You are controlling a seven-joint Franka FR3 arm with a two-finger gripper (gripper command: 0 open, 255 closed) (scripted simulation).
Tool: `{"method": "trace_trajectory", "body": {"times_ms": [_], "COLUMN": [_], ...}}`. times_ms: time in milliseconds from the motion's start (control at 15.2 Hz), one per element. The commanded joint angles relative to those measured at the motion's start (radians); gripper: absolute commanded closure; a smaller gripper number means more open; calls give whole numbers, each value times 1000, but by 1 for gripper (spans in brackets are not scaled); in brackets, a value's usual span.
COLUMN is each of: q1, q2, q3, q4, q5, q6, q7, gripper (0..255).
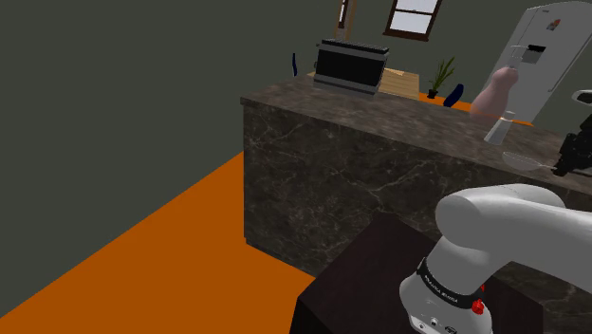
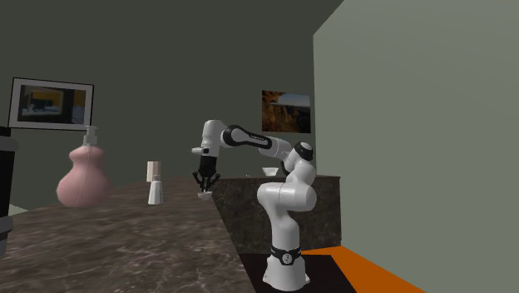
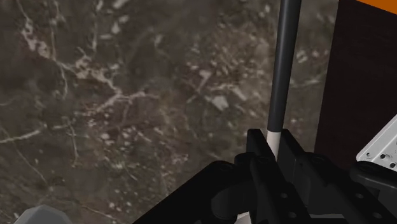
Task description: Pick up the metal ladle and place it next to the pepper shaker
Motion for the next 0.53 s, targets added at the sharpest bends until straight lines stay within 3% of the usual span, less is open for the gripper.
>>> {"method": "trace_trajectory", "body": {"times_ms": [0,66,462], "q1": [0,0,4], "q2": [0,0,8], "q3": [0,0,22], "q4": [0,0,27], "q5": [0,0,20], "q6": [0,0,-23], "q7": [0,0,-5], "gripper": [255,0,0]}}
